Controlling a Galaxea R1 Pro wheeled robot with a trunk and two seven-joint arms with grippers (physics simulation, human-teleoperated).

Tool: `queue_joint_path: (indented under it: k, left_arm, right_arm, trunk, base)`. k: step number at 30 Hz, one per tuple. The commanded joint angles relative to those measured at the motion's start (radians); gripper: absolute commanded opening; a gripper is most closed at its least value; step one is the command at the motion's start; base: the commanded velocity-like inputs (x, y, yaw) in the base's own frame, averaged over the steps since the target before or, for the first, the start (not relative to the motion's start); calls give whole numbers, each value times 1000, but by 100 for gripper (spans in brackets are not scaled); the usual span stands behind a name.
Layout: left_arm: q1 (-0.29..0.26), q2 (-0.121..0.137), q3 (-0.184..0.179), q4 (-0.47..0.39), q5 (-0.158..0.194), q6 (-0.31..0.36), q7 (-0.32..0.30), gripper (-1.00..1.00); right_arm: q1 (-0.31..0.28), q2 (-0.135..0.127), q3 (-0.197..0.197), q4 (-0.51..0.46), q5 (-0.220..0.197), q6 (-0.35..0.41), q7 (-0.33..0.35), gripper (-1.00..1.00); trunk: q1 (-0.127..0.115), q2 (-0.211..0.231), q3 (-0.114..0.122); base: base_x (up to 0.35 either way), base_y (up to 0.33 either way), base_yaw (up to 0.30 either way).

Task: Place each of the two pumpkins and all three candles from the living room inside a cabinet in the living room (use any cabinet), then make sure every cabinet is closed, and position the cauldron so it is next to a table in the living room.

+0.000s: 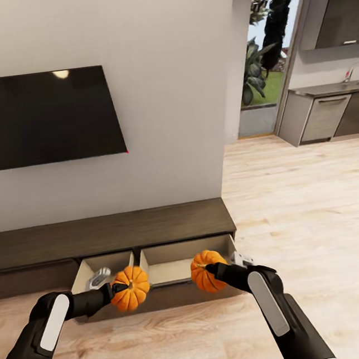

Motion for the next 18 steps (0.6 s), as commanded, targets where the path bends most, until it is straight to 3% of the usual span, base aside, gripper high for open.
queue_joint_path:
  k: [1, 18]
  left_arm:
    - [0, 0, 0, 0, 2, 0, 1, -100]
    - [0, -1, -2, 1, 1, 0, 2, -100]
  right_arm:
    - [0, 0, 1, 0, -1, -3, 0, -100]
    - [-1, 5, 2, 11, -1, -5, -9, -100]
  trunk:
    - [0, 0, 0]
    - [0, 0, 0]
  base:
    - [314, 0, 0]
    - [329, -68, 0]
